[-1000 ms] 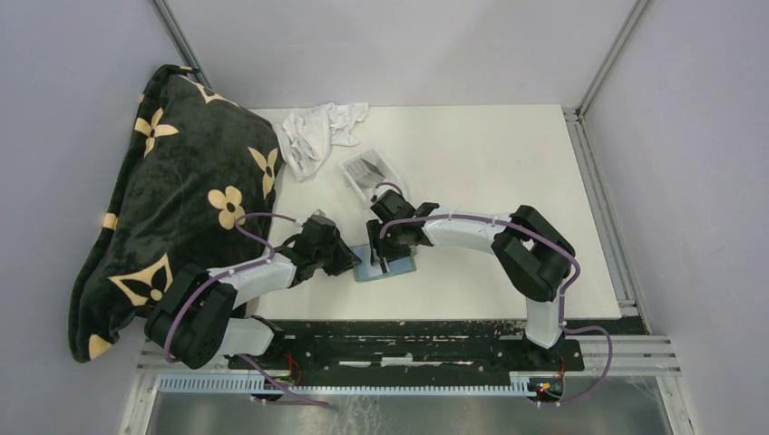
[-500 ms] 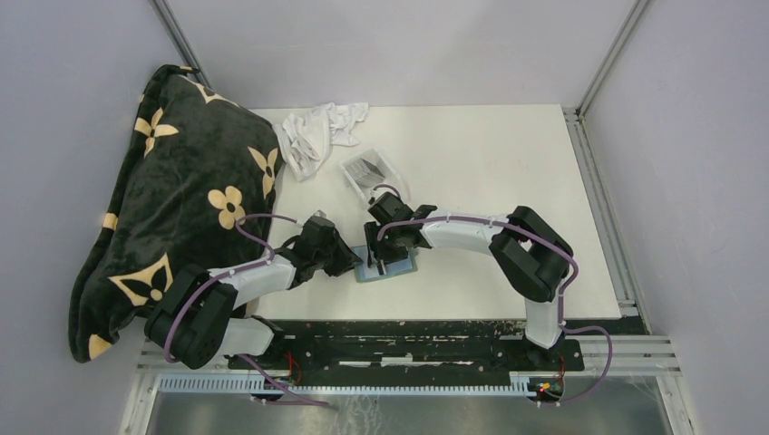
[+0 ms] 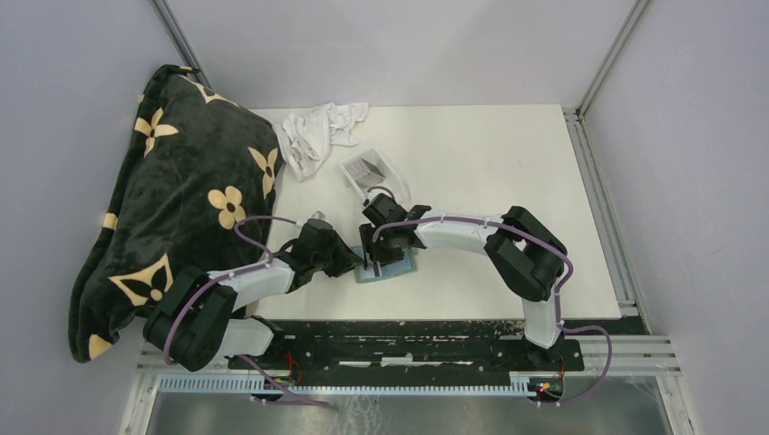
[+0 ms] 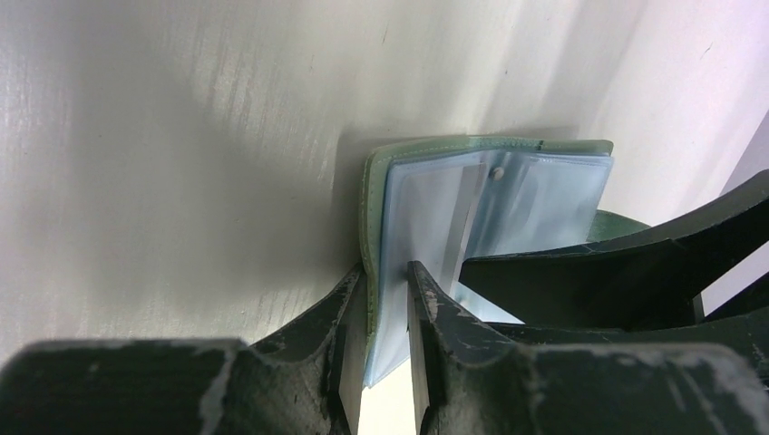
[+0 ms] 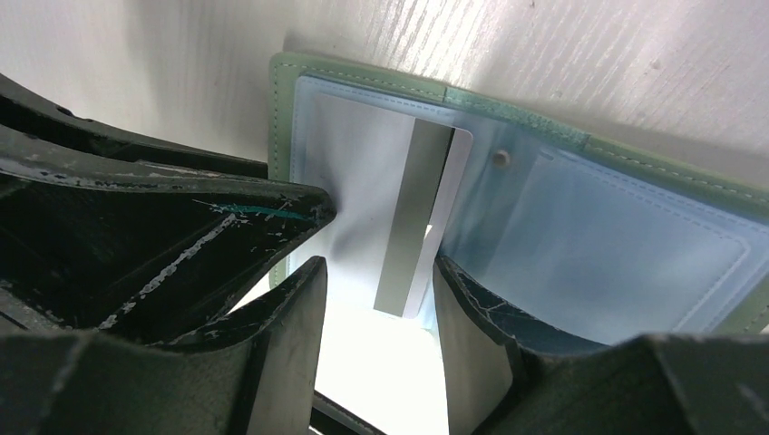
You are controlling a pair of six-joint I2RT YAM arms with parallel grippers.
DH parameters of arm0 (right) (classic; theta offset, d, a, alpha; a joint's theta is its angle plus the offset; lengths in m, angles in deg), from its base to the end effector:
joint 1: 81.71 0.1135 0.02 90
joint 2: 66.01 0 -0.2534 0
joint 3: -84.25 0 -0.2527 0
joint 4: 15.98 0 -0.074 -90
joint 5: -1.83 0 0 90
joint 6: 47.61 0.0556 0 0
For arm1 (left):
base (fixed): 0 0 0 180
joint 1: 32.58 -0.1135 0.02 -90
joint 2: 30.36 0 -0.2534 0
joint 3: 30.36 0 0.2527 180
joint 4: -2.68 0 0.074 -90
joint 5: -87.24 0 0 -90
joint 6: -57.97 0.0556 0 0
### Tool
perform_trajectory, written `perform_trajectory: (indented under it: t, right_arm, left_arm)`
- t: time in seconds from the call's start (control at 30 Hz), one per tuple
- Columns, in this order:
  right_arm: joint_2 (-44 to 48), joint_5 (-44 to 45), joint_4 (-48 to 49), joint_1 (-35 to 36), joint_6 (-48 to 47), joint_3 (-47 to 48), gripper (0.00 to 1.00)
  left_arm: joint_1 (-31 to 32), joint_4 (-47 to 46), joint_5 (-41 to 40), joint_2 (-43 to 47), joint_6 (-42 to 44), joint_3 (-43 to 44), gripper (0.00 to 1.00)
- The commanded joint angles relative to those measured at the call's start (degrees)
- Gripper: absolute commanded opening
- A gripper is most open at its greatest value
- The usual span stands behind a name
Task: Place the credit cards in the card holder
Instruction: Insert the credit card into the card holder.
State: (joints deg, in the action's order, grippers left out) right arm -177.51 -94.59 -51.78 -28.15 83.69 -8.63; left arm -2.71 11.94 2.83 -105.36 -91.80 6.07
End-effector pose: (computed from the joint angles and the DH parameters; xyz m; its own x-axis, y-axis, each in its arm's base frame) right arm 0.2369 0.3314 0.1328 -0.9366 -0.1643 -0.3096 -0.2853 0.8705 0.4011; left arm 0.2044 -0.1236 0.1049 -0.8008 -0.5317 -0.2756 -0.2772 0.7370 -0.6164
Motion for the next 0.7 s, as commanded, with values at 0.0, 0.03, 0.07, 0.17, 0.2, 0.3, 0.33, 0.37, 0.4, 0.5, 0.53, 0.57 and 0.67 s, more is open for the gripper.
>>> perform_trajectory:
  t: [0.0, 0.03, 0.07, 0.17, 0.2, 0.3, 0.33, 0.37, 0.4, 0.5, 0.53, 0.57, 0.67]
  right_arm:
    - [-0.91, -1.75, 1.28, 1.40, 0.55, 3.32, 0.52]
    - [-0.89, -1.76, 1.17, 1.46, 0.53, 3.48, 0.52]
    - [-0.98, -1.82, 1.11, 1.53, 0.46, 3.61, 0.52]
    - [-1.08, -1.70, 0.45, 1.48, -0.12, 4.26, 0.53]
    - [-1.08, -1.57, 0.18, 1.53, -0.34, 4.47, 0.53]
    - [-0.40, -1.09, -0.44, 1.51, -1.19, 4.56, 0.53]
    - [-0.05, -0.52, -0.80, 1.49, -1.60, 4.66, 0.53]
    - [0.23, 0.24, -1.32, 1.47, -2.18, 4.66, 0.53]
    - [0.62, 0.84, -1.79, 1.46, -2.68, 4.79, 0.53]
    - [1.55, 2.56, -2.88, 1.22, -3.80, 4.96, 0.54]
    - [1.74, 2.81, -3.20, 1.03, -4.04, 5.07, 0.54]
    - [1.99, 3.19, -3.51, 0.93, -4.42, 5.18, 0.54]
    - [2.67, 4.19, -4.39, 0.26, -5.33, 5.48, 0.54]
  left_arm:
    - [0.21, 3.95, 0.96, -1.79, -1.84, -2.87, 0.31]
    - [0.26, 3.47, 1.13, -1.95, -1.84, -2.92, 0.31]
    - [0.20, 3.02, 1.41, -2.22, -1.84, -3.01, 0.31]
    - [0.26, 2.12, 1.86, -3.26, -1.55, -2.85, 0.31]
    - [0.23, 2.06, 1.88, -3.63, -1.32, -2.65, 0.31]
    - [0.28, 3.03, 1.27, -4.09, -0.65, -2.03, 0.31]
    - [0.28, 3.77, 0.90, -3.98, -0.40, -1.76, 0.31]
    - [0.21, 4.43, 0.48, -3.74, -0.05, -1.58, 0.31]
    - [0.28, 5.06, 0.07, -3.40, 0.25, -1.34, 0.32]
    - [0.21, 7.12, -1.22, -2.64, 1.09, -0.52, 0.35]
    - [0.22, 7.71, -1.63, -2.53, 1.44, -0.18, 0.36]
    - [0.27, 8.20, -1.89, -2.44, 1.71, 0.34, 0.38]
    - [0.20, 8.87, -2.21, -2.63, 2.49, 1.22, 0.44]
